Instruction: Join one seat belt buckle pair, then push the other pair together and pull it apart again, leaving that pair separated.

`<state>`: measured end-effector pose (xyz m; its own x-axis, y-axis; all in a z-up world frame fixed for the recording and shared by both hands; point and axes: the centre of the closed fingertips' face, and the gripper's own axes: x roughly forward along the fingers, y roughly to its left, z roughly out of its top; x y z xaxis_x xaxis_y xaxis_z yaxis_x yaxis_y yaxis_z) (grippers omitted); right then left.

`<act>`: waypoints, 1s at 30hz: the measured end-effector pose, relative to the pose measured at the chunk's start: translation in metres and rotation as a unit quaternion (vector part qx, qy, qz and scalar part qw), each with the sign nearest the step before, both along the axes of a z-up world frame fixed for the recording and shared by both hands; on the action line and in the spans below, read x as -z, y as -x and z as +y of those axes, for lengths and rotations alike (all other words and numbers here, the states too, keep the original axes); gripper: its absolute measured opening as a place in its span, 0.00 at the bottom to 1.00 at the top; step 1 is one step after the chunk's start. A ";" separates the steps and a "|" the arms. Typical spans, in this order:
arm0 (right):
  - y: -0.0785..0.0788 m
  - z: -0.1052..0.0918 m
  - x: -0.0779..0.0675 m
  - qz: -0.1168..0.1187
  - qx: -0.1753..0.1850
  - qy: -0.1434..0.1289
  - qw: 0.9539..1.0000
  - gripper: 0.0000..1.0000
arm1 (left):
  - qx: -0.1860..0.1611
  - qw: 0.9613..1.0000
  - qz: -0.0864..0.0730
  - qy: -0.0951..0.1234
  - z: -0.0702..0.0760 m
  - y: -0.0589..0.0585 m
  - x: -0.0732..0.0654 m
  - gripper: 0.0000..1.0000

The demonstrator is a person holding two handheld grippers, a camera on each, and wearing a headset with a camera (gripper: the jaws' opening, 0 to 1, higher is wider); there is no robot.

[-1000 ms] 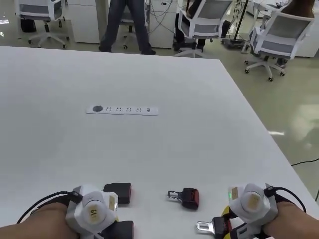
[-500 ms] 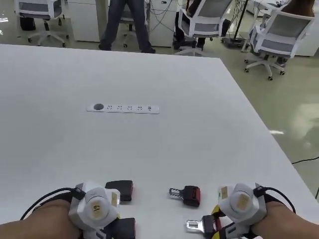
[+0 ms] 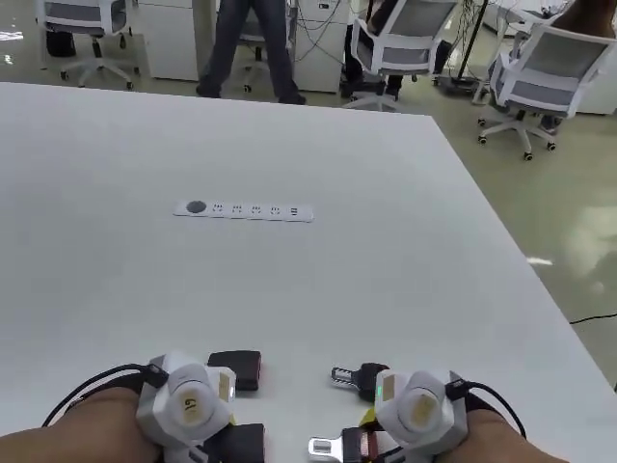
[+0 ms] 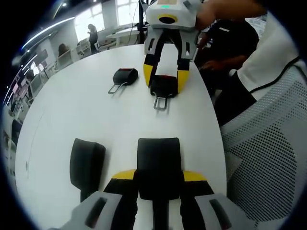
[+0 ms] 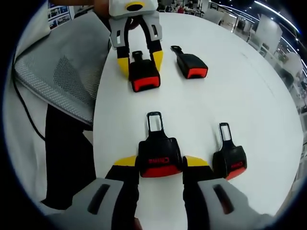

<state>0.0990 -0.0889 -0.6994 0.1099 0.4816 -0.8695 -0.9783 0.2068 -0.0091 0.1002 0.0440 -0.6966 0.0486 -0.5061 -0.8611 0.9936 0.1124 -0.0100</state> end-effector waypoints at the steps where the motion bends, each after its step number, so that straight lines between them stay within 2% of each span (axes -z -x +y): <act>1: 0.002 0.007 0.000 -0.001 -0.002 -0.003 1.000 0.33 | 0.000 1.000 0.000 0.000 0.000 0.000 0.000 0.34; 7: 0.003 0.033 0.000 -0.005 -0.006 -0.017 1.000 0.33 | 0.000 1.000 0.000 -0.001 -0.001 0.002 -0.001 0.34; 13: 0.001 0.045 -0.002 -0.009 -0.003 -0.019 1.000 0.33 | 0.001 1.000 0.001 -0.003 -0.001 0.001 -0.001 0.34; 18: -0.004 0.049 -0.001 -0.011 -0.004 -0.013 1.000 0.33 | 0.001 1.000 0.002 -0.006 0.000 0.000 0.000 0.34; 23: -0.001 0.048 -0.002 -0.014 -0.005 -0.008 1.000 0.33 | 0.002 1.000 0.003 -0.010 -0.001 0.001 0.000 0.34; 24: 0.000 0.052 -0.003 -0.017 -0.018 -0.017 1.000 0.33 | 0.003 1.000 0.003 -0.010 -0.001 0.001 0.000 0.34; 30: -0.002 0.058 -0.001 -0.017 -0.027 -0.018 0.999 0.33 | 0.012 1.000 0.003 -0.011 -0.001 0.002 0.000 0.34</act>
<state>0.1011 -0.0306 -0.6982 0.1126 0.5183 -0.8478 -0.9874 0.1541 -0.0369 0.0984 0.0425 -0.6961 0.0316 -0.4887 -0.8719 0.9960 0.0880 -0.0132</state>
